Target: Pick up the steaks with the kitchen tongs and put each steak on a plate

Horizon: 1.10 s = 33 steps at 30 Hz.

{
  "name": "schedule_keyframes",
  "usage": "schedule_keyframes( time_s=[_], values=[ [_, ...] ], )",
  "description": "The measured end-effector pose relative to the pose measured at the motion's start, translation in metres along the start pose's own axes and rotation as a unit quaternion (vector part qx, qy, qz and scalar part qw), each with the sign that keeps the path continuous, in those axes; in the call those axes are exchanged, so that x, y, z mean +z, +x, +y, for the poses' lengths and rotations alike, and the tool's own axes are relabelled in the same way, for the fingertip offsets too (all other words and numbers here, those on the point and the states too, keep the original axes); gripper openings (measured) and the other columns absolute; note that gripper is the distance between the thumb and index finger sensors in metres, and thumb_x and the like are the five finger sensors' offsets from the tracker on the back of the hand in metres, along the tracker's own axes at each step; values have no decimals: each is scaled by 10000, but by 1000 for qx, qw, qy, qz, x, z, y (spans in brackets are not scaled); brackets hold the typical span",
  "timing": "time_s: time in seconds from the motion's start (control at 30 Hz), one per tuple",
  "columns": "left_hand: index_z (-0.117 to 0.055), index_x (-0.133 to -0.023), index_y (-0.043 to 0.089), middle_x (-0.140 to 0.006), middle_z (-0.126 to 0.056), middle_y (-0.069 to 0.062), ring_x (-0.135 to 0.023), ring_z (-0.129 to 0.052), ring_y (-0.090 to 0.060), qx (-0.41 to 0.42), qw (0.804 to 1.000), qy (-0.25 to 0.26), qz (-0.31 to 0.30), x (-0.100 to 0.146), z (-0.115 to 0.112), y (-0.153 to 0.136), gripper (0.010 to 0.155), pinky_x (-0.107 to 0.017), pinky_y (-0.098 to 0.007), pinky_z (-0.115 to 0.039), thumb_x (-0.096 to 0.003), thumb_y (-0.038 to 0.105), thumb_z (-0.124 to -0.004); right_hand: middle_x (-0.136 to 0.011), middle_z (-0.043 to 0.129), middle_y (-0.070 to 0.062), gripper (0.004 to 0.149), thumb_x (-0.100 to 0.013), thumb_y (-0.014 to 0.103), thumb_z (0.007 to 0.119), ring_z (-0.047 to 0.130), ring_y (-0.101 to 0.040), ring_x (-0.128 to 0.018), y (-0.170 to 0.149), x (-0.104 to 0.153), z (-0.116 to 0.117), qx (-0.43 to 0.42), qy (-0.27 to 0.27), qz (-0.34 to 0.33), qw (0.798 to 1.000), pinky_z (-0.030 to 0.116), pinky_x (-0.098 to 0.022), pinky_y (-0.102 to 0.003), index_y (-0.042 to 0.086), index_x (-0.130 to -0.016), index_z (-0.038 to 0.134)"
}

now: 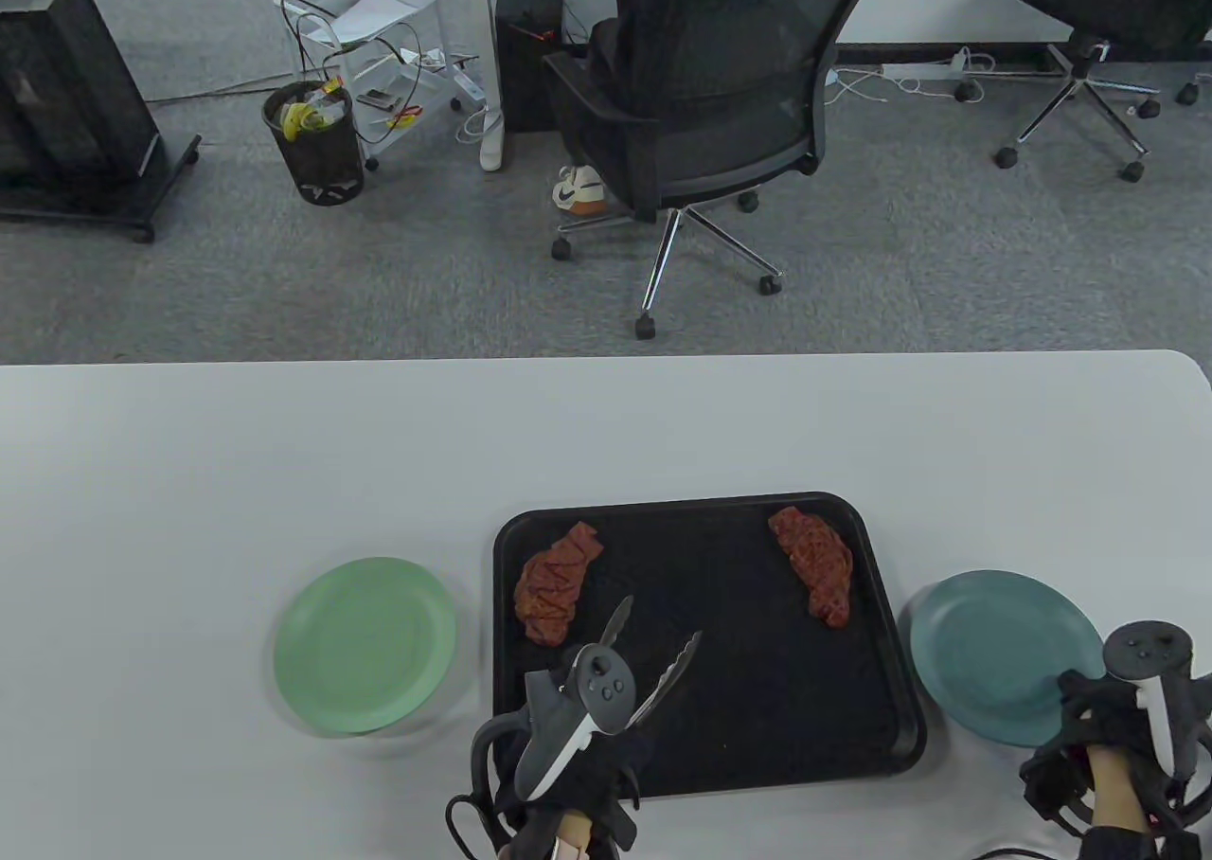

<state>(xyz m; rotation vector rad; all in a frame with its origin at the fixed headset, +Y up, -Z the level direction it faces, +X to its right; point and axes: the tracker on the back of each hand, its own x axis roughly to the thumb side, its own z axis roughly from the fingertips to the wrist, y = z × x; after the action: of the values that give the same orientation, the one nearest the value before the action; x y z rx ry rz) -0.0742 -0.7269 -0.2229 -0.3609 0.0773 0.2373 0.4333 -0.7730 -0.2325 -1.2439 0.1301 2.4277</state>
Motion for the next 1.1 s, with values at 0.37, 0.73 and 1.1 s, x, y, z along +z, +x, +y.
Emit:
schedule_keyframes(
  time_s=[0.37, 0.73, 1.1],
  values=[
    [-343, -1084, 73, -981, -565, -248, -692, -803, -431, 22, 1000, 18, 12, 3, 5, -6, 1026, -496, -483, -778, -344, 598, -822, -763, 828, -181, 498, -463, 199, 672, 971, -309, -398, 13, 31, -15, -350, 48, -44, 934, 916, -218, -341, 39, -927, 584],
    [-341, -1083, 73, -980, -566, -249, -689, -805, -431, 26, 999, 37, 20, 4, 5, -10, 1029, -494, -481, -780, -343, 603, -819, -769, 810, -205, 500, -471, 185, 669, 970, -321, -413, 63, 84, 34, -416, 232, -125, 870, 924, -230, -348, 17, -930, 566],
    [-340, -1085, 72, -986, -556, -255, -698, -792, -446, 15, 994, 74, 85, -6, 8, -23, 1032, -503, -495, -768, -340, 590, -831, -770, 806, -213, 501, -471, 186, 673, 963, -334, -414, 70, 91, 37, -398, 244, -140, 873, 917, -232, -359, 15, -931, 569]
  ],
)
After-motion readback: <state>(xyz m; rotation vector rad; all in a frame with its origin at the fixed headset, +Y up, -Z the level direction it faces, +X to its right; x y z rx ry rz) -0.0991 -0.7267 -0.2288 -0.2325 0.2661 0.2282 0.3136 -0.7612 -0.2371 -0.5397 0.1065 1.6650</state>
